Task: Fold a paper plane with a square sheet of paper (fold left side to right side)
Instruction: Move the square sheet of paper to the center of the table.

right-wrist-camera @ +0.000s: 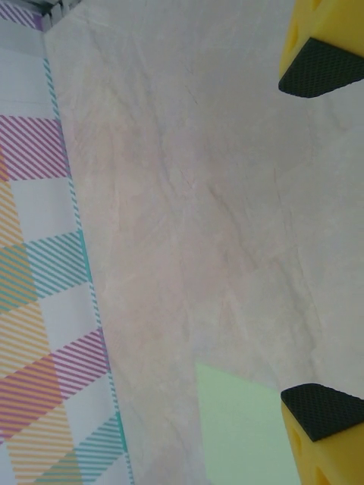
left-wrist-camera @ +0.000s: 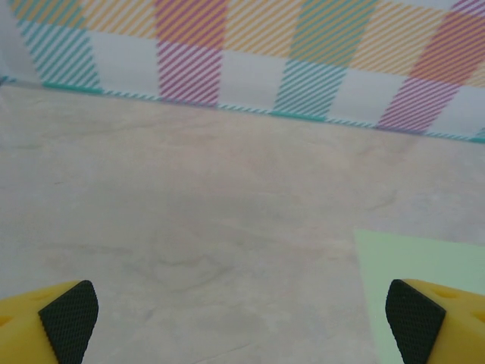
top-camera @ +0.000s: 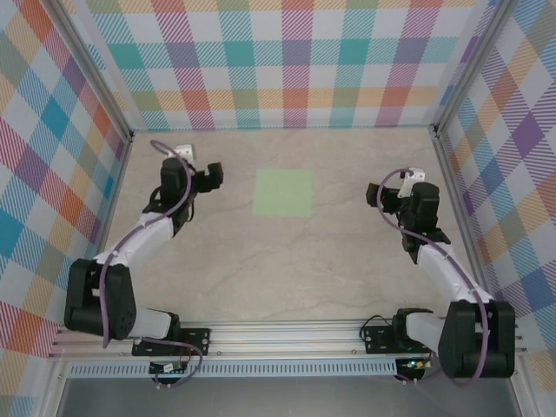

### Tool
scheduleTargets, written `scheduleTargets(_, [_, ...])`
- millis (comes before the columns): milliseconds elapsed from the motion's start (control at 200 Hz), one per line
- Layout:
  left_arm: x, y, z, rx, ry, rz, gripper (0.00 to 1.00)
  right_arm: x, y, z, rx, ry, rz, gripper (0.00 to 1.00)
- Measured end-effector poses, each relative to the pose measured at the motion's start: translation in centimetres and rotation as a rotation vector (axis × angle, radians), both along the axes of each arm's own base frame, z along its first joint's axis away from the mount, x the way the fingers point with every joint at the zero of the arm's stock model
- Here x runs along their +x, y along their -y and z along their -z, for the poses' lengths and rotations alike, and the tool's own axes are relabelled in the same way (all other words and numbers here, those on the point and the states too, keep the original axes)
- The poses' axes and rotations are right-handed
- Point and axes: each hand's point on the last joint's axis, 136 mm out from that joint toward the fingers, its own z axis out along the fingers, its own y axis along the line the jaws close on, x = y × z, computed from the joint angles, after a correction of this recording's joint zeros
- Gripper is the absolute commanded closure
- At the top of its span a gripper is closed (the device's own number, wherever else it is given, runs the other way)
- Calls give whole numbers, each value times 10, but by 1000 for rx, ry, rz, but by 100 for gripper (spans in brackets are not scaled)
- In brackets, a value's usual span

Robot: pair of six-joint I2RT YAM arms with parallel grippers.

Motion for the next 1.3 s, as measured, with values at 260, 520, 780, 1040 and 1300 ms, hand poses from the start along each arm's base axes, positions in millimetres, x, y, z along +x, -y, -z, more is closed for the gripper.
scheduleTargets(260, [30,152,67,71,-313,281,1,-46,-33,17,96,-175,-48,0])
scheduleTargets(520, [29,222,141,191,-534,337,1,-74,-41,29,115,-282,-49,0])
scheduleTargets(780, [20,212,174,255,-648,239,2,-79,-40,26,131,-297,-32,0])
scheduleTargets(1040, [10,214,183,243,-685,198,3,-80,-41,28,138,-318,-26,0])
scheduleTargets(1300, [-1,214,186,187,-678,172,5,-82,-40,30,134,-330,-22,0])
